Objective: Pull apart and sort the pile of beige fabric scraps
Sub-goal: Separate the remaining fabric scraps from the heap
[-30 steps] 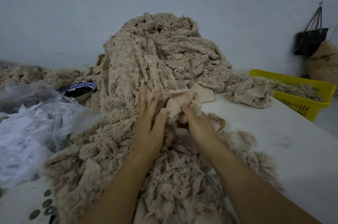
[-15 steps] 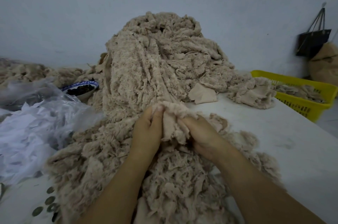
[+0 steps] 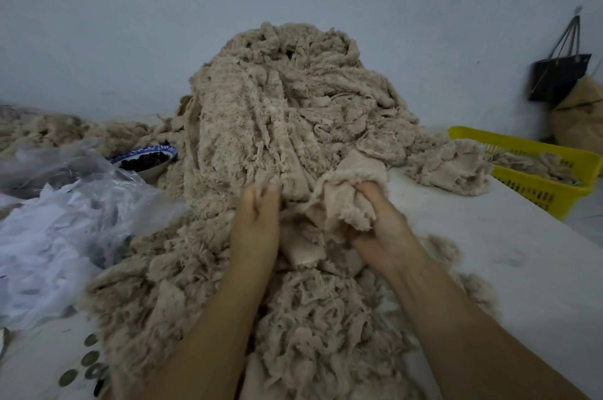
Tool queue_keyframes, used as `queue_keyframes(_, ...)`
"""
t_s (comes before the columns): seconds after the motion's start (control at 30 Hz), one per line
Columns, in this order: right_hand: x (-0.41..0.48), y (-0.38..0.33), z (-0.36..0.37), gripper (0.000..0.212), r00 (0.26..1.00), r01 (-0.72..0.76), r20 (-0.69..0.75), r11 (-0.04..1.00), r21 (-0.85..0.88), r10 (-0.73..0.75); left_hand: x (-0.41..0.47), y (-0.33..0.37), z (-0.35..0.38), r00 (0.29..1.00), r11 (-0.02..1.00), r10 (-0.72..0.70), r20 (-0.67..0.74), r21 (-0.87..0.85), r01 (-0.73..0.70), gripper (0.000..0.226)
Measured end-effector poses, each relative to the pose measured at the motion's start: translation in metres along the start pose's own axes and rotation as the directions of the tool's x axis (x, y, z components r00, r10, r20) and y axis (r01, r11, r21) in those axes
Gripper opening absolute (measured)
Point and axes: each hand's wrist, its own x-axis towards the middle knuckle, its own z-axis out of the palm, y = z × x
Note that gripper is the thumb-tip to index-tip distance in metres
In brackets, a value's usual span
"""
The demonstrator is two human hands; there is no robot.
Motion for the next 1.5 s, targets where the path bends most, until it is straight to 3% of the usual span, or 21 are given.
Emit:
queue_keyframes(0.03, 0.0, 0.003, 0.002, 0.019, 0.999, -0.013, 0.034, 1.0, -0.027, 0.014, -0.003, 0.0, 0.003, 0.993, 0.987, 0.1, 0.07, 0.121, -0.108, 0.019)
queue_keyframes(0.1, -0.003, 0.006, 0.006, 0.022, 0.996, -0.006, 0.087, 0.996, -0.084, 0.014, -0.006, -0.002, 0.006, 0.948, 0.937, 0.231, 0.22, 0.213, -0.278, 0.052)
queue_keyframes(0.17, -0.003, 0.006, 0.006, 0.023, 0.995, 0.016, 0.1, 0.988, -0.155, 0.0, -0.008, 0.001, 0.004, 0.923, 0.95, 0.212, 0.321, 0.152, -0.271, 0.07)
queue_keyframes(0.23, -0.005, 0.007, 0.006, 0.024, 0.998, 0.051, 0.052, 0.958, -0.283, -0.037, -0.014, 0.003, 0.005, 0.906, 0.966, 0.165, 0.39, 0.123, -0.229, 0.054)
queue_keyframes(0.37, -0.005, 0.007, 0.009, 0.015, 0.991, 0.11, -0.028, 0.917, -0.384, -0.13, -0.019, 0.004, 0.007, 0.908, 0.998, 0.037, 0.418, 0.027, -0.053, 0.053)
queue_keyframes(0.47, -0.002, 0.005, 0.011, 0.032, 0.987, 0.067, -0.114, 0.929, -0.365, -0.115, -0.018, 0.011, 0.005, 0.926, 0.957, -0.167, 0.338, -0.169, 0.234, 0.045)
queue_keyframes(0.53, -0.002, 0.004, 0.012, 0.052, 0.991, 0.021, -0.116, 0.94, -0.341, -0.064, -0.013, 0.014, 0.002, 0.925, 0.89, -0.26, 0.276, -0.303, 0.34, 0.031)
queue_keyframes(0.67, -0.005, 0.017, 0.009, 0.073, 0.996, 0.088, 0.041, 0.774, -0.627, -0.08, -0.014, 0.015, 0.0, 0.922, 0.879, -0.292, 0.254, -0.307, 0.364, 0.03)
queue_keyframes(0.73, -0.009, 0.024, 0.012, 0.058, 0.99, 0.134, 0.122, 0.674, -0.727, -0.065, -0.017, 0.017, 0.002, 0.921, 0.914, -0.265, 0.286, -0.229, 0.334, 0.035)
queue_keyframes(0.83, -0.007, 0.022, 0.014, 0.027, 0.983, 0.18, 0.126, 0.58, -0.794, -0.133, -0.021, 0.019, 0.003, 0.919, 0.948, -0.218, 0.329, -0.154, 0.279, 0.041)
queue_keyframes(0.9, -0.002, 0.019, 0.01, 0.026, 0.97, 0.199, 0.085, 0.535, -0.821, -0.23, -0.022, 0.02, 0.002, 0.922, 0.955, -0.189, 0.338, -0.157, 0.253, 0.041)
queue_keyframes(1.1, 0.005, 0.014, 0.006, 0.028, 0.908, 0.152, -0.082, 0.507, -0.849, -0.41, -0.025, 0.019, 0.006, 0.907, 0.933, -0.185, 0.378, -0.221, 0.283, 0.036)
queue_keyframes(1.23, 0.005, 0.012, 0.0, 0.035, 0.888, 0.156, -0.128, 0.55, -0.82, -0.442, -0.021, 0.02, 0.007, 0.895, 0.829, -0.283, 0.344, -0.381, 0.408, 0.032)
queue_keyframes(1.37, 0.007, 0.012, 0.003, 0.036, 0.869, 0.15, -0.15, 0.54, -0.828, -0.471, -0.022, 0.025, 0.01, 0.874, 0.752, -0.274, 0.401, -0.477, 0.455, 0.029)
queue_keyframes(1.5, 0.008, 0.011, 0.002, 0.035, 0.864, 0.131, -0.205, 0.6, -0.789, -0.459, -0.024, 0.021, 0.011, 0.862, 0.792, -0.254, 0.439, -0.417, 0.446, 0.021)
